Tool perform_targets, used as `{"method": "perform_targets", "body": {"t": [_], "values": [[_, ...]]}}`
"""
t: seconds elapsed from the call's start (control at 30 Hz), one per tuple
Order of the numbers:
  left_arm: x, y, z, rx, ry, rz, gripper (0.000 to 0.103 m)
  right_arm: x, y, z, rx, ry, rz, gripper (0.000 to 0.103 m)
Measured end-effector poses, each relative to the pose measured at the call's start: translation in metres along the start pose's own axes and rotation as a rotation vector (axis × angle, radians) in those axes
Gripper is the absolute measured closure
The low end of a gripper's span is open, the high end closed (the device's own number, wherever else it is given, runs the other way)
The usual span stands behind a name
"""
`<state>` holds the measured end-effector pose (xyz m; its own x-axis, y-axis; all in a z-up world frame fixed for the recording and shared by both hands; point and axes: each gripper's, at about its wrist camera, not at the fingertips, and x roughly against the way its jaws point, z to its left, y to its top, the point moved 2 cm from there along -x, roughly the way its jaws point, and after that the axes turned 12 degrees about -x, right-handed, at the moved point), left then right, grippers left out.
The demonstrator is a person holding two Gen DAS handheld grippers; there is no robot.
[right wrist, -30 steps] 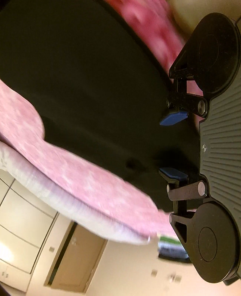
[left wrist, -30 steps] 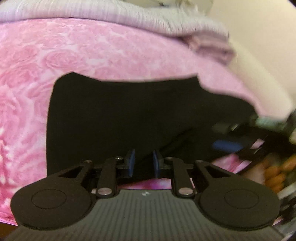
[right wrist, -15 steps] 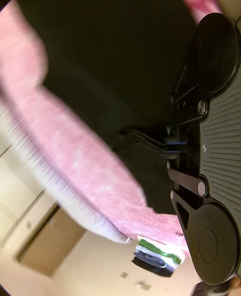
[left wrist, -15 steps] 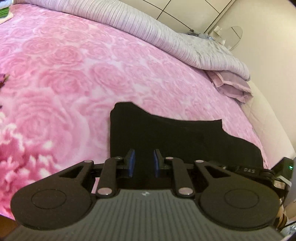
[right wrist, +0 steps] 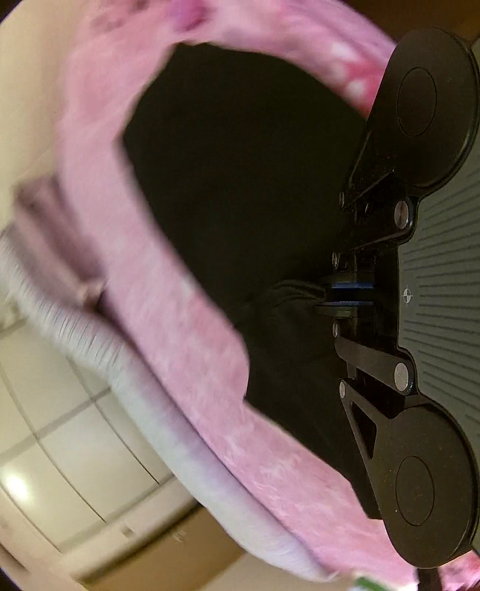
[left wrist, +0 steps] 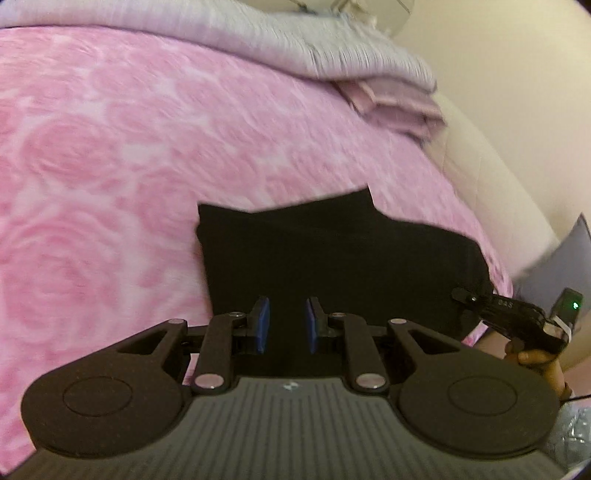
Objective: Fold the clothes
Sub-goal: 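Grasp the pants edge with the right gripper and fold it over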
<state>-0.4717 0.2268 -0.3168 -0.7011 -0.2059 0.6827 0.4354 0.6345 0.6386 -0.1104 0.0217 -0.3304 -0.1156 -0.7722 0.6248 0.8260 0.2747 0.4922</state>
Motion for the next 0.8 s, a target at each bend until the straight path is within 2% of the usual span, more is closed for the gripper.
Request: {"method": "perform_targets", "body": {"t": [0.1,0.23,0.33,0.43,0.5,0.63,0.8], "values": [[-0.015,0.001,-0.009,-0.016,0.012,0.038,0.087,0.003,0.009,0.003,0.012,0.042,-0.033,0.099],[-0.023,0.006,-0.023,-0.036,0.013,0.042,0.087,0.03,0.037,-0.002,0.108,0.098,-0.159,0.099],[-0.037,0.011,-0.036,-0.043,-0.006,0.05,0.087,0.033,0.066,-0.032,0.094,0.03,-0.219,0.098],[-0.053,0.013,-0.05,-0.054,-0.026,0.07,0.087,0.031,0.087,-0.074,0.031,-0.058,-0.235,0.099],[-0.062,0.014,-0.059,-0.065,-0.037,0.079,0.087,0.035,0.094,-0.088,-0.005,-0.043,-0.25,0.098],[-0.072,0.017,-0.067,-0.08,-0.031,0.093,0.087,0.039,0.102,-0.088,0.022,-0.023,-0.291,0.098],[-0.081,0.02,-0.074,-0.093,-0.018,0.102,0.087,0.03,0.113,-0.104,-0.004,-0.045,-0.293,0.098]]}}
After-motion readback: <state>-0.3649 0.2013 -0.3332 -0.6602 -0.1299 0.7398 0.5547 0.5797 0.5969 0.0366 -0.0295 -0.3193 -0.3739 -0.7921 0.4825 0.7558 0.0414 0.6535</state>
